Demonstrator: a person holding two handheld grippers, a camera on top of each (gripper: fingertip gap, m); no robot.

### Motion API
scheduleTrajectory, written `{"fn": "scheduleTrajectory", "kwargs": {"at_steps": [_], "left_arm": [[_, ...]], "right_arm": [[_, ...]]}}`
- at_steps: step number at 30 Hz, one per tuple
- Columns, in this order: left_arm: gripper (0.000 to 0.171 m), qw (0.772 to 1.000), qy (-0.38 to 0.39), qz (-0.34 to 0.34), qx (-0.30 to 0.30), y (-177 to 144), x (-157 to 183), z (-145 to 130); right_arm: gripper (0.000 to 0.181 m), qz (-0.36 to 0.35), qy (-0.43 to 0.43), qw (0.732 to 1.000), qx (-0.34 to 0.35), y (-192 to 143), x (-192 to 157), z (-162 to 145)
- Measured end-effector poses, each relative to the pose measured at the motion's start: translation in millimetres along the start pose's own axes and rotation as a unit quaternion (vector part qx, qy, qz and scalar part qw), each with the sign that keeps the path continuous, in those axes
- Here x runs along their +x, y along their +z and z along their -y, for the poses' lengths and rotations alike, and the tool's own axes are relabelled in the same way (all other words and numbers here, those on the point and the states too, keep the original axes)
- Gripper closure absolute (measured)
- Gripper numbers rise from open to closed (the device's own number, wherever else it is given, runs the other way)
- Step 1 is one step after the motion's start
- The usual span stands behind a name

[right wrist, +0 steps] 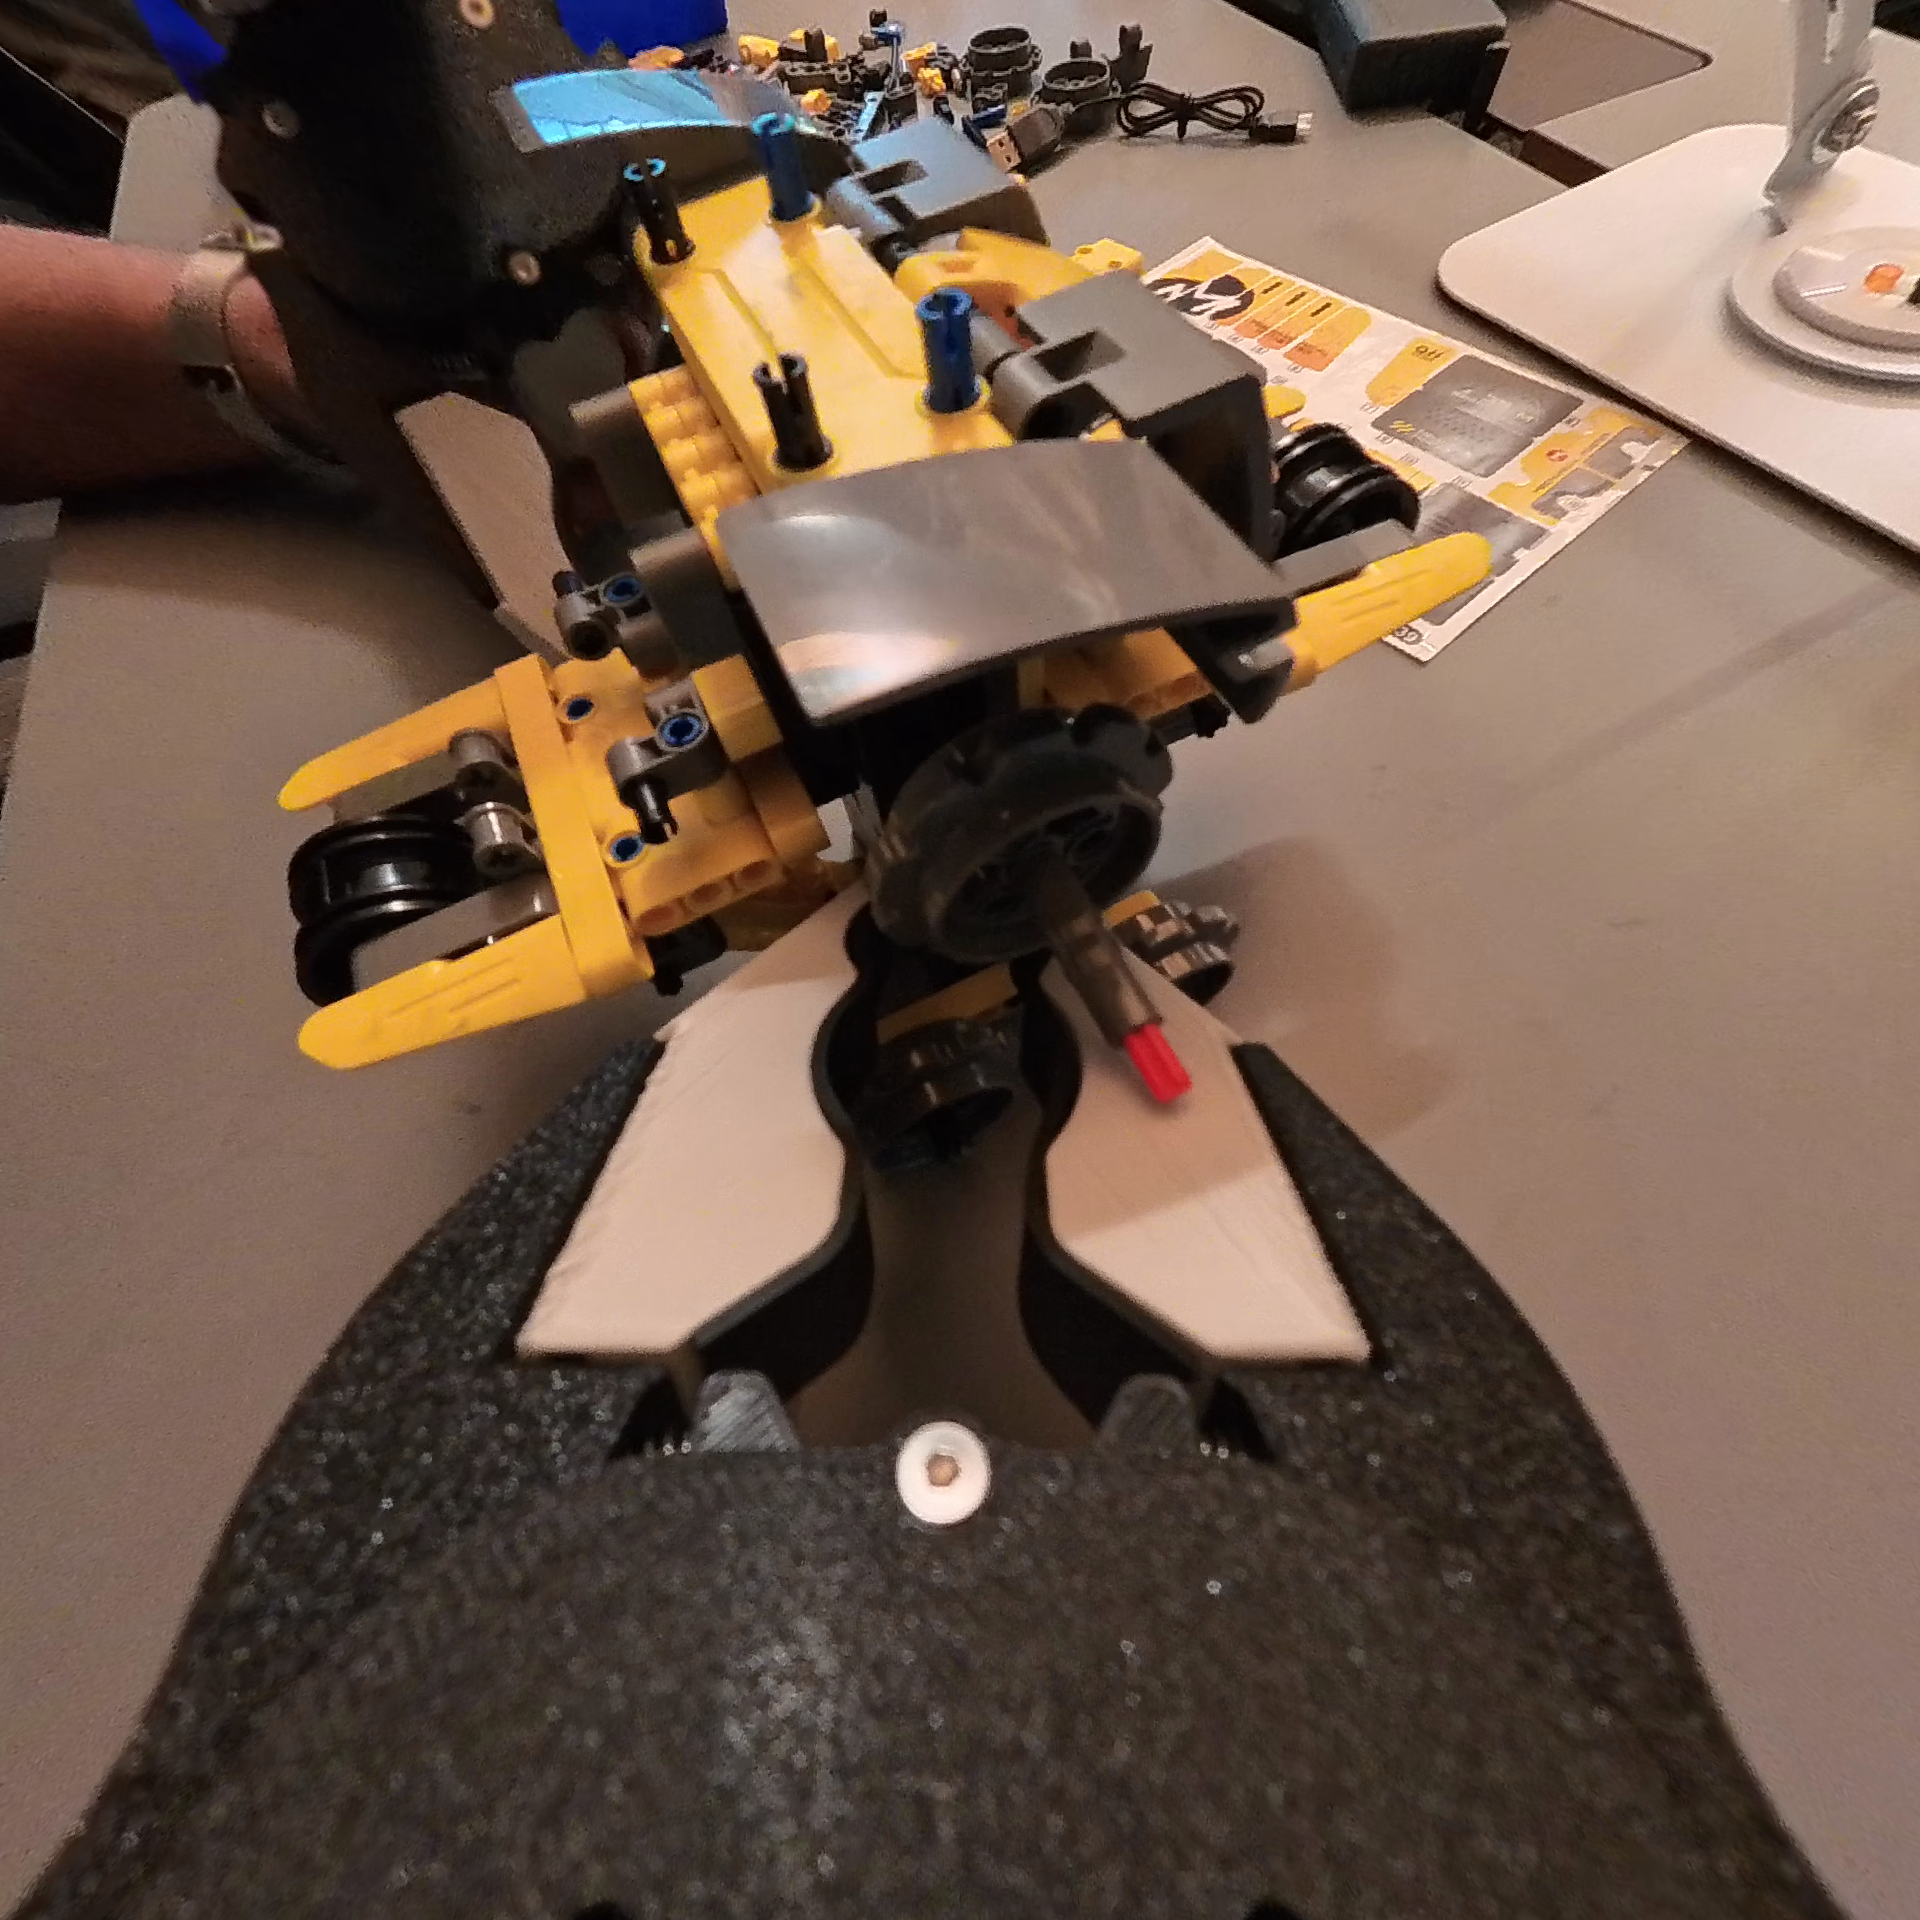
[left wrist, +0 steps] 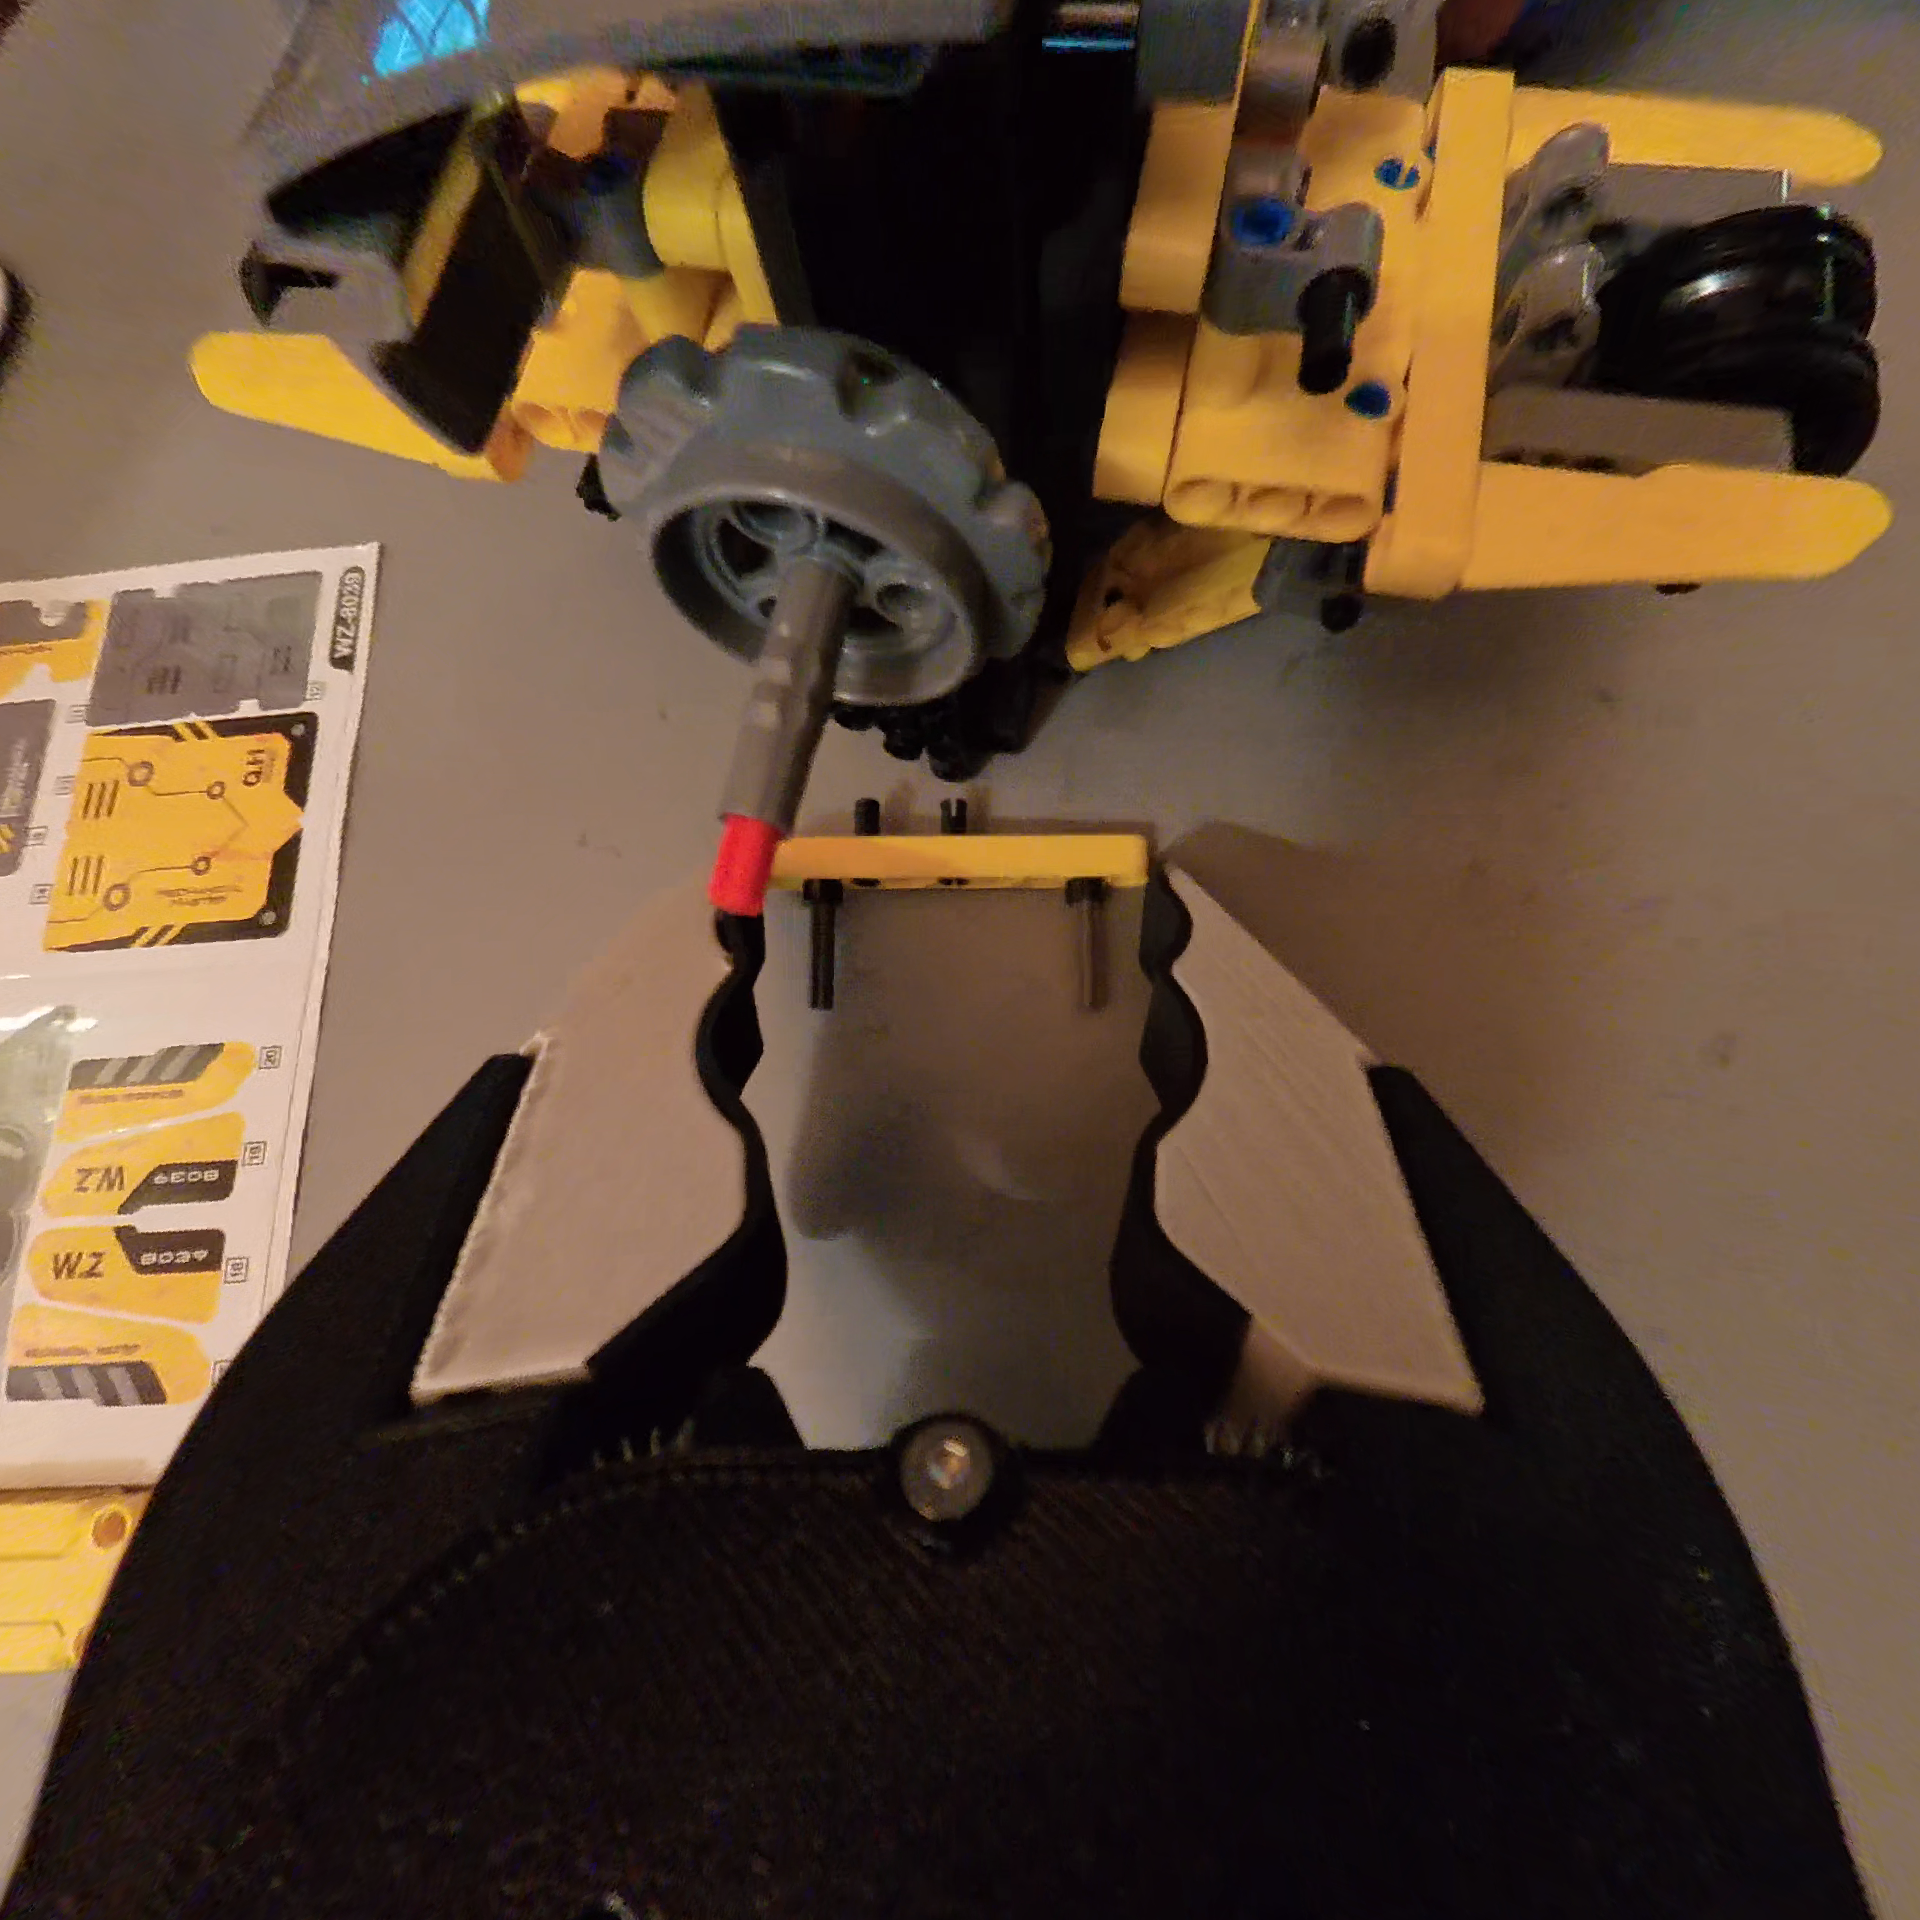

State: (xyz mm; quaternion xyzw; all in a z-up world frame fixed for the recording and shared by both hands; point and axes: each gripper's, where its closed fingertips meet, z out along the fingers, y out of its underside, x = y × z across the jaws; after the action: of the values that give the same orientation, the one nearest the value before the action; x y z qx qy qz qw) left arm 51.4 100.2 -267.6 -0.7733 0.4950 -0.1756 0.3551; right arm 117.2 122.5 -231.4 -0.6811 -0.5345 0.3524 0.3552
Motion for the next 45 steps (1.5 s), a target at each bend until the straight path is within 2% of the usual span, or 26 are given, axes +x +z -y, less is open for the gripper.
{"fn": "scheduleTrajectory", "kwargs": {"at_steps": [6,14,19,21,24,29,45], "left_arm": [[0.099,0.998,-0.017,-0.061,-0.008,-5,12,-4],[0.082,0.998,-0.023,-0.065,-0.009,-5,11,-9],[0.086,0.998,-0.015,-0.053,-0.011,-2,14,-7],[0.097,0.999,-0.017,-0.05,-0.007,-2,14,-4],[0.098,0.998,-0.022,-0.052,-0.001,-3,13,-3],[0.098,0.997,-0.045,-0.048,0.045,-11,2,9],[0.098,0.995,-0.02,-0.079,0.053,-13,15,12]], "right_arm": [[0.16,0.002,0.002,1.0,0.0,0,0,0],[0.16,0.001,0.0,1.0,0.0,0,0,0],[0.16,-0.001,-0.001,1.0,0.0,0,0,0],[0.16,-0.001,-0.002,1.0,0.0,0,0,0],[0.16,-0.002,-0.003,1.0,-0.001,0,0,0],[0.161,0.014,-0.013,1.0,-0.004,1,-6,-1],[0.162,0.047,-0.026,0.999,-0.008,1,-17,-2]]}}
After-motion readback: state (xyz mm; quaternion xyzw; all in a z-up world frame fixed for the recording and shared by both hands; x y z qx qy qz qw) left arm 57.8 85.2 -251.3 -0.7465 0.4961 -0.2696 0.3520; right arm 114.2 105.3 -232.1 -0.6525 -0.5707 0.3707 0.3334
